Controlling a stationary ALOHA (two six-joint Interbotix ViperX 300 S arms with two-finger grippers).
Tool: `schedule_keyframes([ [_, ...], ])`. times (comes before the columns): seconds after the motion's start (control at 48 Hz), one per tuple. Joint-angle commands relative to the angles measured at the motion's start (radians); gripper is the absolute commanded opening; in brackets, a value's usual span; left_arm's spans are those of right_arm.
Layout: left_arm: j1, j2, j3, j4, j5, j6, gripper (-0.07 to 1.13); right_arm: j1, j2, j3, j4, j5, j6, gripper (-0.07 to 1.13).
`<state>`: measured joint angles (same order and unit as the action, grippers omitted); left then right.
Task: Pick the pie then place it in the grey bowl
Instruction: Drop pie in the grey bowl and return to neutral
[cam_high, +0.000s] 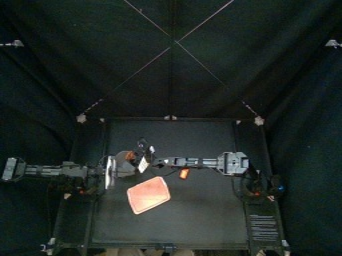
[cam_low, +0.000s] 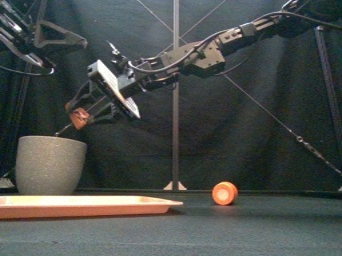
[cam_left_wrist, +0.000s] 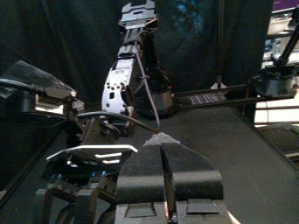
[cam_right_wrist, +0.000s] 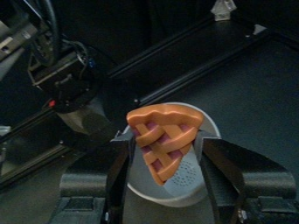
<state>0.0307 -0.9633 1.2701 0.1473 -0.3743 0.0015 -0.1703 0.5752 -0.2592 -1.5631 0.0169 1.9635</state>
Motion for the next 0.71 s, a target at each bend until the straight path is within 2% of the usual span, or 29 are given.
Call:
schedule_keyframes([
  [0.021, -0.002, 0.002, -0.026, 0.002, -0.009, 0.002, -0.02, -0.015, 0.003, -0.06, 0.021, -0.054, -0.006, 0.86],
  [0.104, -0.002, 0.002, -0.026, 0.002, -0.009, 0.002, -0.02, -0.015, 0.011, -0.066, 0.028, -0.064, -0.006, 0.98],
  [0.188, -0.002, 0.002, -0.025, 0.0, -0.009, 0.002, -0.02, -0.018, 0.008, -0.055, 0.028, -0.061, -0.005, 1.03],
  [0.438, -0.003, 0.002, -0.028, 0.003, -0.009, 0.002, -0.02, -0.015, -0.078, 0.051, 0.021, -0.067, -0.011, 1.03],
  [0.708, -0.002, 0.0, -0.023, 0.0, -0.009, 0.002, -0.02, -0.012, -0.377, 0.417, 0.011, -0.048, -0.008, 1.03],
])
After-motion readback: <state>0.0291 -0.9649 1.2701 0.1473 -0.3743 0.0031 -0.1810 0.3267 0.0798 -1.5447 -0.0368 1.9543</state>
